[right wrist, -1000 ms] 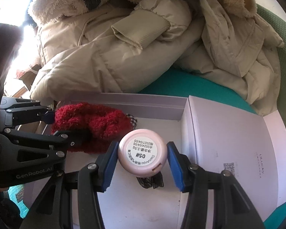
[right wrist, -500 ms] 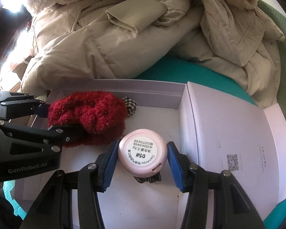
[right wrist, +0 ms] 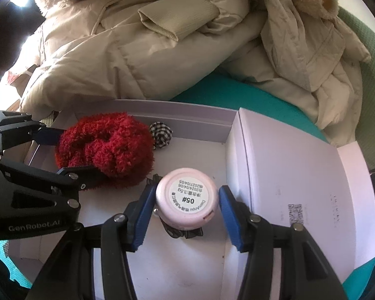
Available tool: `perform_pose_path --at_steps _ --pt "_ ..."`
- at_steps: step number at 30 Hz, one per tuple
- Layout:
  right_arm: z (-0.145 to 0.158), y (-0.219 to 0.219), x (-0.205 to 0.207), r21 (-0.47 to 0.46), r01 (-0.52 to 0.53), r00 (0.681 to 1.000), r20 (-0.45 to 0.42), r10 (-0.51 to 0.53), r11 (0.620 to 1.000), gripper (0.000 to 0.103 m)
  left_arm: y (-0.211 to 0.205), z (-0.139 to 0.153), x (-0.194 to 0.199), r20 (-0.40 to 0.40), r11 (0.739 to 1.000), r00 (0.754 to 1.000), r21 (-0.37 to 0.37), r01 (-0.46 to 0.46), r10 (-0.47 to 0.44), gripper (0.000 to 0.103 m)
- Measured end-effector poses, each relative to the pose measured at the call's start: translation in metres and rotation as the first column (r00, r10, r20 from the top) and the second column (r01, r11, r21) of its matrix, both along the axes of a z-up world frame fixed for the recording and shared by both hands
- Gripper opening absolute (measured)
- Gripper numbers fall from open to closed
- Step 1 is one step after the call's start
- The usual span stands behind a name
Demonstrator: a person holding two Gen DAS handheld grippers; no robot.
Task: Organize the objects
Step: 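Lower the red scrunchie and pink jar into the box and open both tools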
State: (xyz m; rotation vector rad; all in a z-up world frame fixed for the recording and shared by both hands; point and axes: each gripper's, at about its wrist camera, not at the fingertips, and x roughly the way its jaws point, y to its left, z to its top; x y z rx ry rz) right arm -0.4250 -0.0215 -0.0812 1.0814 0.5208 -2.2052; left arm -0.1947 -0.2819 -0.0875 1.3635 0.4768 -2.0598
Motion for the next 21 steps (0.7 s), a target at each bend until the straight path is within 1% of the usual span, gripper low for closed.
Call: perform_pose_path --at_steps 3,6,9,11,14,15,17,18,20,21 --pt "0.004 0.001 0.002 0.011 0.003 1.0 -0.012 -0.002 1.0 0.058 0.003 0.005 0.003 -0.007 1.0 1.0 -0.011 -0.004 0.004 0.059" --pt "0.008 0.001 0.004 0.013 0.007 1.0 -0.016 -0.007 1.0 0.058 0.004 0.009 0.006 -0.024 1.0 1.0 0.001 -0.015 0.015 0.06" --pt "0.019 0.012 0.01 0.009 0.01 1.0 -0.03 -0.01 1.0 0.058 0.003 0.012 0.011 -0.033 1.0 0.999 0.018 -0.021 0.022 0.06" --pt "0.025 0.012 0.014 0.006 0.017 0.999 -0.037 -0.016 1.0 0.058 0.007 0.017 0.015 -0.042 1.0 0.999 0.018 -0.023 0.024 0.06" --pt "0.038 0.012 0.022 -0.007 0.027 0.999 -0.047 -0.027 1.0 0.058 0.015 0.028 0.024 -0.061 1.0 0.998 0.009 -0.029 0.03 0.06" --pt "0.041 0.008 0.017 -0.012 0.03 0.998 -0.051 -0.03 0.999 0.058 0.017 0.034 0.028 -0.07 1.0 0.997 0.004 -0.031 0.031 0.06" --pt "0.054 0.015 0.026 -0.02 0.037 0.997 -0.06 -0.038 0.999 0.058 0.023 0.042 0.03 -0.078 0.999 0.996 -0.004 -0.032 0.031 0.061" --pt "0.057 0.017 0.037 -0.024 0.039 0.997 -0.064 -0.04 0.999 0.058 0.026 0.047 0.033 -0.083 0.999 0.996 -0.009 -0.032 0.031 0.062" --pt "0.062 0.019 0.039 -0.031 0.042 0.996 -0.072 -0.044 0.999 0.058 0.031 0.055 0.037 -0.093 0.999 0.995 -0.02 -0.033 0.031 0.062" --pt "0.064 0.02 0.038 -0.036 0.044 0.996 -0.076 -0.047 0.998 0.058 0.033 0.062 0.048 -0.099 0.999 0.995 -0.023 -0.032 0.029 0.062"
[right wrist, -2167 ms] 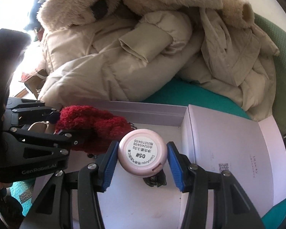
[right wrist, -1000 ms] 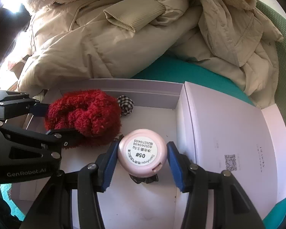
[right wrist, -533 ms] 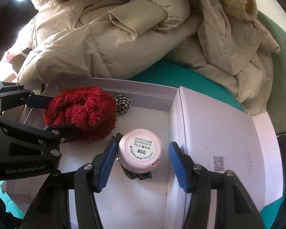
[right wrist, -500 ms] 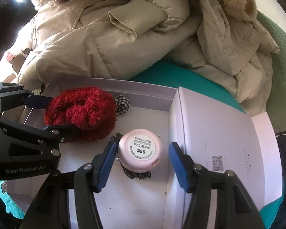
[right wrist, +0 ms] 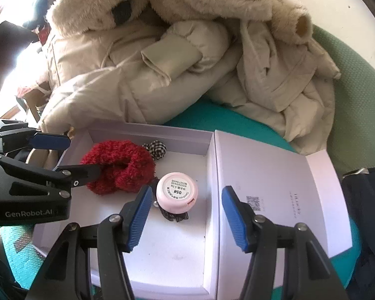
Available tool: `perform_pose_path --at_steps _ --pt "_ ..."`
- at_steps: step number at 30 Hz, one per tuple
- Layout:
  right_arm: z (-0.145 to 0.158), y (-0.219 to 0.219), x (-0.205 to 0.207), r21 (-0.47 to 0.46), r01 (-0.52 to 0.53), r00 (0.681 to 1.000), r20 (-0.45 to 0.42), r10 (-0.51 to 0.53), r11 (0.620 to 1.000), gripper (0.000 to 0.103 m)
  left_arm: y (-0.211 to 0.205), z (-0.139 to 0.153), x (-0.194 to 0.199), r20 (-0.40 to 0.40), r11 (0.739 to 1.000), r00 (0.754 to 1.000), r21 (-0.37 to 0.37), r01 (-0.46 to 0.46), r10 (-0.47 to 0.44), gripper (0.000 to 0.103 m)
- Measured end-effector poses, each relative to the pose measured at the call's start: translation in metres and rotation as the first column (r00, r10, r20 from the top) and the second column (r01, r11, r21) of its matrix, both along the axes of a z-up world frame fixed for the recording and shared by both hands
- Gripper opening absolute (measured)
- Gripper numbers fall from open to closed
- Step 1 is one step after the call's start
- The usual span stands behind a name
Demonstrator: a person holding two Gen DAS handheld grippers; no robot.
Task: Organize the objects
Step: 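Lower the red scrunchie and pink jar into the box and open both tools, then withdraw both tools from the box toward the loose claw clips on the mat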
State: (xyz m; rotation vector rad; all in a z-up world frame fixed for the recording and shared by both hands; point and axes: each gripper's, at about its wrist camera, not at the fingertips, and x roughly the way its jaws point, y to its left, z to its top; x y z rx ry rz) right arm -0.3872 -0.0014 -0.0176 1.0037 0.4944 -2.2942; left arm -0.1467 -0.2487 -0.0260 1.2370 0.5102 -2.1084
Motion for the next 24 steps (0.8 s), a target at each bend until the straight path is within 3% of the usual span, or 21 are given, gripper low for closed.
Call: perform_pose_path --at_steps 4,5,10,24 --pt "0.016 0.005 0.016 -0.014 0.003 1.0 -0.025 -0.004 1.0 0.058 0.012 0.019 0.022 -0.025 1.0 1.0 -0.012 -0.002 0.001 0.062" --pt "0.022 0.008 0.02 -0.019 0.004 0.999 -0.035 -0.005 1.0 0.058 0.011 0.02 0.007 -0.03 1.0 1.0 -0.016 -0.003 0.002 0.062" --pt "0.047 0.017 0.043 -0.042 0.005 0.997 -0.075 -0.008 0.999 0.058 0.025 0.043 0.012 -0.064 0.999 0.998 -0.041 -0.005 0.003 0.062" --pt "0.093 0.047 0.11 -0.094 0.01 0.99 -0.142 -0.024 0.996 0.058 0.085 0.101 0.069 -0.147 0.993 0.989 -0.115 0.0 -0.017 0.064"
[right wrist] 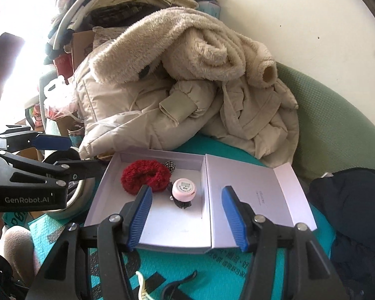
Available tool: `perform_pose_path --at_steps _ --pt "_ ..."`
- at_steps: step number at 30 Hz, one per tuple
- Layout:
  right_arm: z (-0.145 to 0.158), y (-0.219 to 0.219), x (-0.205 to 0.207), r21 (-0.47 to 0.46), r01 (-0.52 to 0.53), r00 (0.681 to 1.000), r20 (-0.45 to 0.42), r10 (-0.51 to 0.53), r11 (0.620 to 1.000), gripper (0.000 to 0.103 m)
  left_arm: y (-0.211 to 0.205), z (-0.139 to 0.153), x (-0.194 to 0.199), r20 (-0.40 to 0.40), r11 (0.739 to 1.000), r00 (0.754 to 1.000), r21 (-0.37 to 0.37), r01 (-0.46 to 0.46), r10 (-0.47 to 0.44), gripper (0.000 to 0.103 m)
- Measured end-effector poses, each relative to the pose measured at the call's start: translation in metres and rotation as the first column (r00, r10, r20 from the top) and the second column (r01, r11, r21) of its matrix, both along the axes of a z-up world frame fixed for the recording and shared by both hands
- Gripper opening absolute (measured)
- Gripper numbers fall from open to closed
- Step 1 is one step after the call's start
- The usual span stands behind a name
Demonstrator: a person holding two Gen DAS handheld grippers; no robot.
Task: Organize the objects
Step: 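Withdraw both tools from the box toward the loose claw clips on the mat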
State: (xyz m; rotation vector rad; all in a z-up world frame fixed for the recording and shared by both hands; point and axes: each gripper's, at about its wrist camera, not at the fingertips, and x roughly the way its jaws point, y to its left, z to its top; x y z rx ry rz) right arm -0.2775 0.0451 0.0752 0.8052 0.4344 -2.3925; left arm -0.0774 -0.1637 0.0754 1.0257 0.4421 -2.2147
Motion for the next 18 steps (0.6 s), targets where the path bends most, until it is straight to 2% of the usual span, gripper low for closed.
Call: perform_pose_path --at_steps 11,18 --pt "0.012 0.029 0.055 -0.024 0.027 1.0 -0.013 -0.027 0.999 0.058 0.053 0.021 0.04 -0.037 0.999 0.999 -0.031 0.021 -0.023 0.065" --pt "0.011 0.048 0.085 -0.029 0.054 0.999 -0.009 -0.054 0.998 0.058 0.088 0.022 0.058 -0.049 0.998 0.998 -0.032 0.047 -0.049 0.065"
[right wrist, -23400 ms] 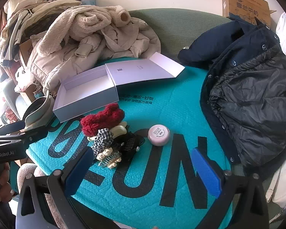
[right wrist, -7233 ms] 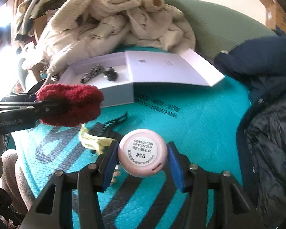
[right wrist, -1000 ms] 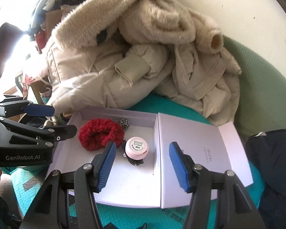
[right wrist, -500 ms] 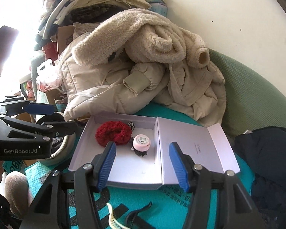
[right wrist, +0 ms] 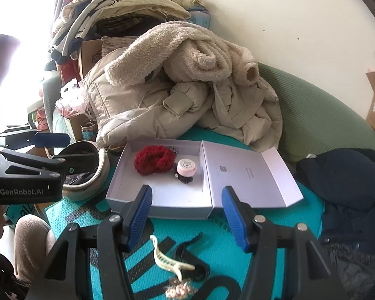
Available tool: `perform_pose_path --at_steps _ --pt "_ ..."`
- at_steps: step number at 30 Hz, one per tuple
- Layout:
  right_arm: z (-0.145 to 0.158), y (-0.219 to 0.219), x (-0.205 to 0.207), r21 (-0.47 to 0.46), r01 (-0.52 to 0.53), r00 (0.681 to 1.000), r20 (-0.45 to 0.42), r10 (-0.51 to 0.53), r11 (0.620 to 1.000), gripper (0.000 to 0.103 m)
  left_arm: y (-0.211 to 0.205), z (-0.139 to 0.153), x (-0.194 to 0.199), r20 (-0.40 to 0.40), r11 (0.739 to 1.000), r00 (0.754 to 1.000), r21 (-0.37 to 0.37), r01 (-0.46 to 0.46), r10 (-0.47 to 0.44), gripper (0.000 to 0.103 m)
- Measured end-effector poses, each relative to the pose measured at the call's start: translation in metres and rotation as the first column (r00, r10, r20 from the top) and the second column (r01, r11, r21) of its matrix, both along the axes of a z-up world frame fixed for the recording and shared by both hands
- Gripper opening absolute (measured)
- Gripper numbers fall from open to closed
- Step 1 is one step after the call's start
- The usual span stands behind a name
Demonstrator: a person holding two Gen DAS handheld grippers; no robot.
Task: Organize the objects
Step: 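Withdraw both tools from the box toward the loose claw clips on the mat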
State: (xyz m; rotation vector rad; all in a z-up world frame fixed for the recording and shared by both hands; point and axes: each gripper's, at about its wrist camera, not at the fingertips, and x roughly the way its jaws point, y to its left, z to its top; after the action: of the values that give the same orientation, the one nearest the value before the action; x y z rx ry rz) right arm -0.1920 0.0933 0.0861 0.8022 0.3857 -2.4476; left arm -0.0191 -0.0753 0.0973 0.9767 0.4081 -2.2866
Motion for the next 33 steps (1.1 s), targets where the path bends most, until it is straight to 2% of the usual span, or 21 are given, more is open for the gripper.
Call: perform_pose_path --at_steps 17,25,29,33 --pt "-0.031 0.053 0.042 0.006 0.055 0.996 0.065 -0.055 0.998 0.058 0.079 -0.033 0.008 0.023 0.998 0.998 0.039 0.058 -0.059 0.066" --pt "-0.058 0.067 0.047 0.009 0.037 0.993 0.108 -0.038 0.999 0.058 0.101 -0.067 -0.001 0.048 0.993 0.995 0.085 0.084 -0.088 0.066" --pt "-0.076 0.072 0.045 0.0 0.023 0.99 0.142 -0.022 1.0 0.062 0.106 -0.084 -0.006 0.052 0.99 0.994 0.101 0.094 -0.1 0.066" --pt "-0.092 0.074 0.046 0.012 0.006 0.99 0.143 -0.007 1.0 0.062 0.106 -0.102 -0.009 0.047 0.987 0.993 0.121 0.102 -0.108 0.066"
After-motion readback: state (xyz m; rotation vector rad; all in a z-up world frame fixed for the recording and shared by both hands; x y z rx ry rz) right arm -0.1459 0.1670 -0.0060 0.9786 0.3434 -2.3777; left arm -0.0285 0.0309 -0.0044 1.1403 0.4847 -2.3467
